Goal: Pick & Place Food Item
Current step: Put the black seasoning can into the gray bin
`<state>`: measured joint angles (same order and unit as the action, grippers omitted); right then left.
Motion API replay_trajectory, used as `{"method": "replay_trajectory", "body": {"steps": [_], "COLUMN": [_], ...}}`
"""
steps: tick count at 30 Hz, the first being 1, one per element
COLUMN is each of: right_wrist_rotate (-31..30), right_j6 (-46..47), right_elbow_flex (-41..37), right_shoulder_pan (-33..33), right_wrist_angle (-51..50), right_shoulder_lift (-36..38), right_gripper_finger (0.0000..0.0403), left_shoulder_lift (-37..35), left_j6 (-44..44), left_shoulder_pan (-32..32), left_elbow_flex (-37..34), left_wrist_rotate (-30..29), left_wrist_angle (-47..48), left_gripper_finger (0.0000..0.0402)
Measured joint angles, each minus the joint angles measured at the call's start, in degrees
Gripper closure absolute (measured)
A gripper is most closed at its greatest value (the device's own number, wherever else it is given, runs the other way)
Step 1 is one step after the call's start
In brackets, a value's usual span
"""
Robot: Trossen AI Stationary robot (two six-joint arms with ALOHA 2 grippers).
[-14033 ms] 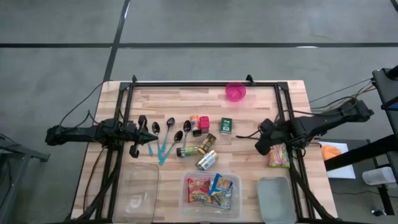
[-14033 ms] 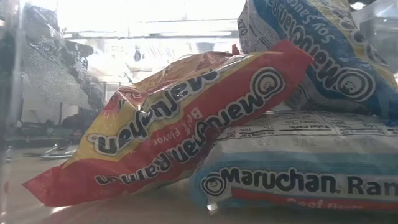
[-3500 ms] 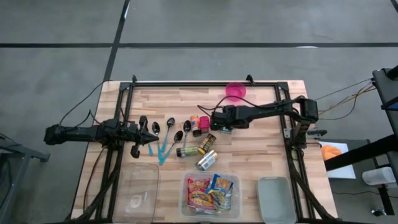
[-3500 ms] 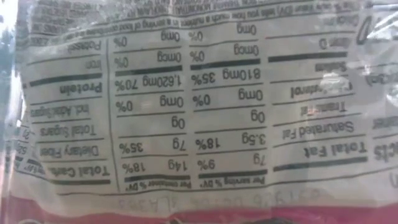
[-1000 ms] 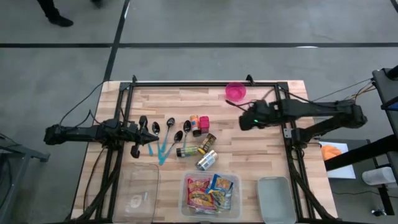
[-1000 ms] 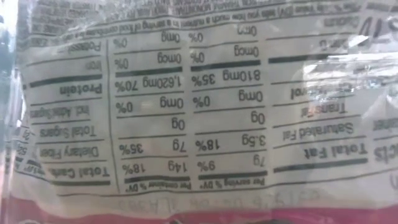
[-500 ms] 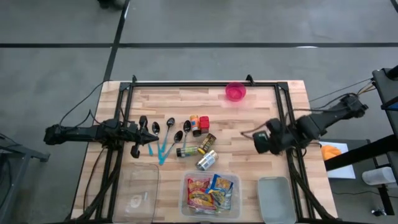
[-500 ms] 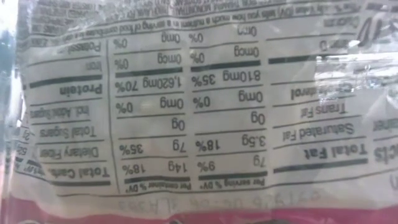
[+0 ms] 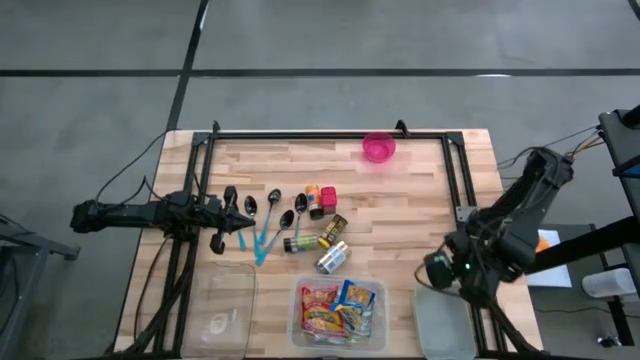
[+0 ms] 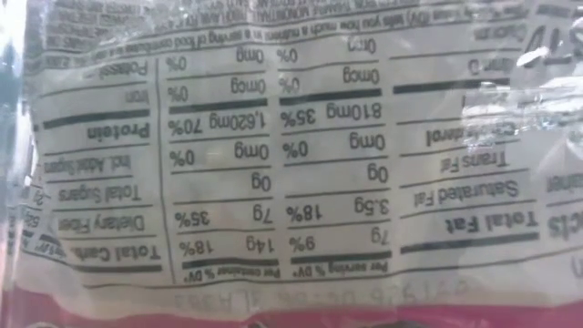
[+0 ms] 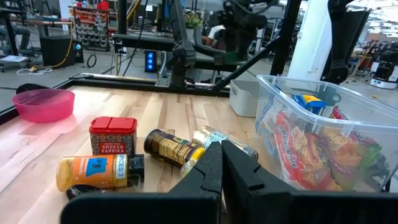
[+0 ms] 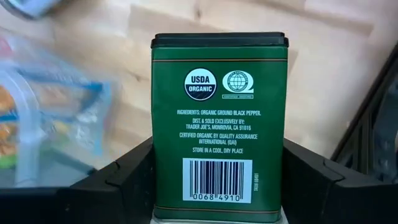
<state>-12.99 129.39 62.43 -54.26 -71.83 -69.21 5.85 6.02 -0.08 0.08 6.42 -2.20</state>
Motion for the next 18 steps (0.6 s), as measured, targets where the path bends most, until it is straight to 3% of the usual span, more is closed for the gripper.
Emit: {"method": "replay_trajectory", "body": {"steps": [7,14,18], "right_wrist_rotate": [1.4,1.6,1.7], "right_j6": [5.4,7.6,8.4], "right_elbow_flex": [0.0,0.0,0.0], "right_shoulder_pan": [-6.3,-9.8,-10.8], "right_wrist_angle": [5.1,9.9,12.1], "right_shoulder_lift": [-5.4,-9.3,-11.0], "right_gripper_finger": [0.0116,0.0149,0.0143], "left_shoulder_lift": [0.0,0.0,0.0], "left_j6": [0.0,0.0,0.0], "left_shoulder_pan": [0.0,0.0,0.0], "left_elbow_flex": [0.0,0.0,0.0], "left_wrist_rotate": [0.0,0.0,0.0], "left_wrist_angle": [0.0,0.0,0.0], "left_gripper_finger": [0.0401,0.0401,0.0401]}}
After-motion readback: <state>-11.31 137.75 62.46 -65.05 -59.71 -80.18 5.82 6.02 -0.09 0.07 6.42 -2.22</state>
